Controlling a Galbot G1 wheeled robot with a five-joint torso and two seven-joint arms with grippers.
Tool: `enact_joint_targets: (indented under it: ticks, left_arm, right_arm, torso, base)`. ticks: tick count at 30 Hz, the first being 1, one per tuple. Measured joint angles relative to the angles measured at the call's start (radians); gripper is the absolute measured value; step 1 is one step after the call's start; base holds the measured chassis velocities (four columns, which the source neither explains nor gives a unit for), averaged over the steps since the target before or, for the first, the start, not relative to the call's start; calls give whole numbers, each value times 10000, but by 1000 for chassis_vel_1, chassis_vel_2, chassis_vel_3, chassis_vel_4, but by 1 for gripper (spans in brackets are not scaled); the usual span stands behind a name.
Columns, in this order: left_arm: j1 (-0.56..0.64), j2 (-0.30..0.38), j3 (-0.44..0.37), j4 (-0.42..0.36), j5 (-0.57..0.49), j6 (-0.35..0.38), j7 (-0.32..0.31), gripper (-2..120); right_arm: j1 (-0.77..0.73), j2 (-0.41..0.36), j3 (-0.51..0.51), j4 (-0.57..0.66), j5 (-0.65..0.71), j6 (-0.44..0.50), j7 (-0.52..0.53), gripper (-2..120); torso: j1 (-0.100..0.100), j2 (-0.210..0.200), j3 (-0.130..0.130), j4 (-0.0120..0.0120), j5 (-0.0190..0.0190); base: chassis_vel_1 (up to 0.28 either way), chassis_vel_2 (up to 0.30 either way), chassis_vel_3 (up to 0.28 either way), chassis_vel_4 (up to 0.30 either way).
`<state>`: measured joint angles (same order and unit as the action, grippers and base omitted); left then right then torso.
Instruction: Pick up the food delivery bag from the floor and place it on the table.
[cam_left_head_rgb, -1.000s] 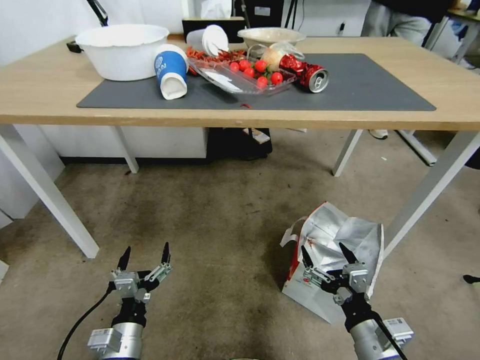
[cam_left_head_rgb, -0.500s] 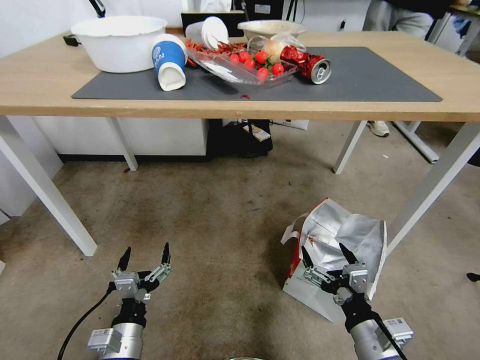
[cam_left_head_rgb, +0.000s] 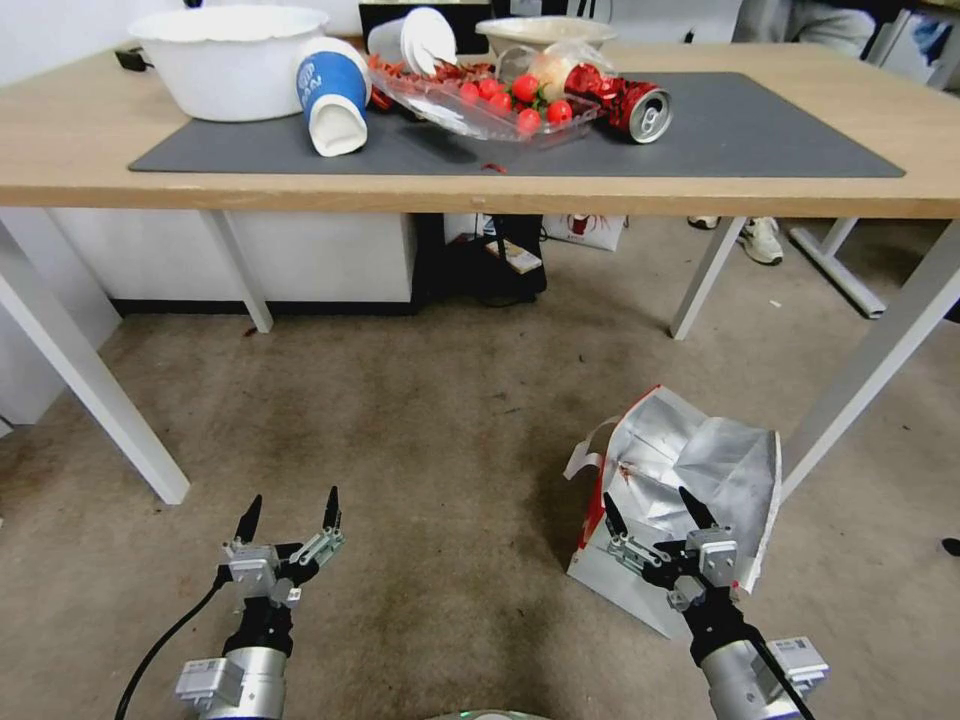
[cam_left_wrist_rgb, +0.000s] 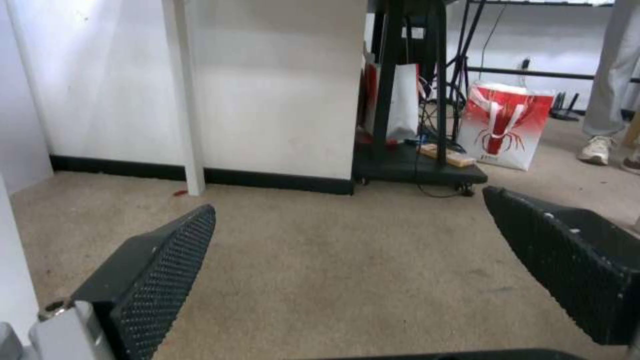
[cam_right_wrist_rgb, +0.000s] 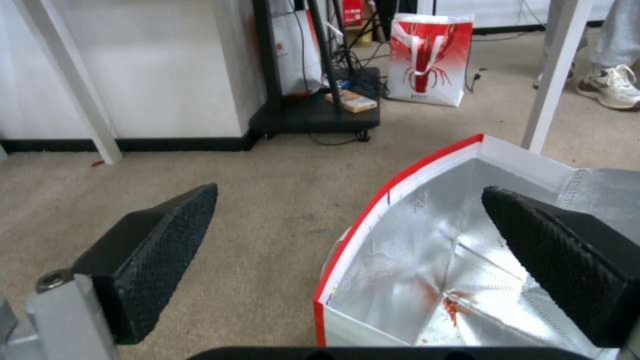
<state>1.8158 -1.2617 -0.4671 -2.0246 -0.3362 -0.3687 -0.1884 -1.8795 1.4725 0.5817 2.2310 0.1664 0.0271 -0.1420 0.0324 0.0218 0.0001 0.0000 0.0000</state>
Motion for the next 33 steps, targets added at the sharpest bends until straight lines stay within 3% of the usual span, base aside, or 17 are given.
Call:
enact_joint_targets:
  ticks: [7,13,15,17,19,21,22,26,33]
  left_arm:
    - [-56,-19,11,47,79,-121,-9,100]
    - [-36,4,25,-55,435,164,202,100]
    - [-8,44,30,-151,584,444,158,100]
    - [12,99,50,-246,655,734,123,100]
    - [14,106,55,-275,685,835,105,100]
    - [35,131,99,-377,821,1158,75,100]
    - [35,131,99,-377,821,1158,75,100]
    - [49,89,236,-465,872,1347,13,100]
    - [11,45,240,-403,843,1360,16,100]
  right_arm:
    - [15,-36,2,47,95,-42,25,100]
    - [233,-317,381,861,745,-1088,1041,100]
    - [695,-802,995,1153,1457,-2452,2311,100]
    - [1324,-1800,1858,1061,2697,-4027,3786,100]
    - [1552,-2196,2156,928,3148,-4510,4239,100]
    - [2280,-3399,2728,337,4456,-5809,5307,100]
    - [2280,-3399,2728,337,4456,-5809,5307,100]
    - [3516,-4814,2324,-1088,6252,-7081,6621,100]
    - [4181,-5495,1594,-2174,6986,-7390,6829,100]
  torso:
    - [0,9,0,0,1]
    - [1,40,0,-1,1]
    - [2,48,-1,-1,2]
    - [5,57,0,-1,6]
    - [5,59,0,1,4]
    - [9,67,0,0,1]
    - [9,67,0,0,1]
    - [12,77,0,3,3]
    - [13,87,0,0,3]
  base:
    - [0,0,0,0]
    - [0,0,0,0]
    - [0,0,0,0]
    - [0,0,0,0]
    - [0,0,0,0]
    - [0,0,0,0]
    - [0,0,0,0]
    - [0,0,0,0]
    - [0,0,0,0]
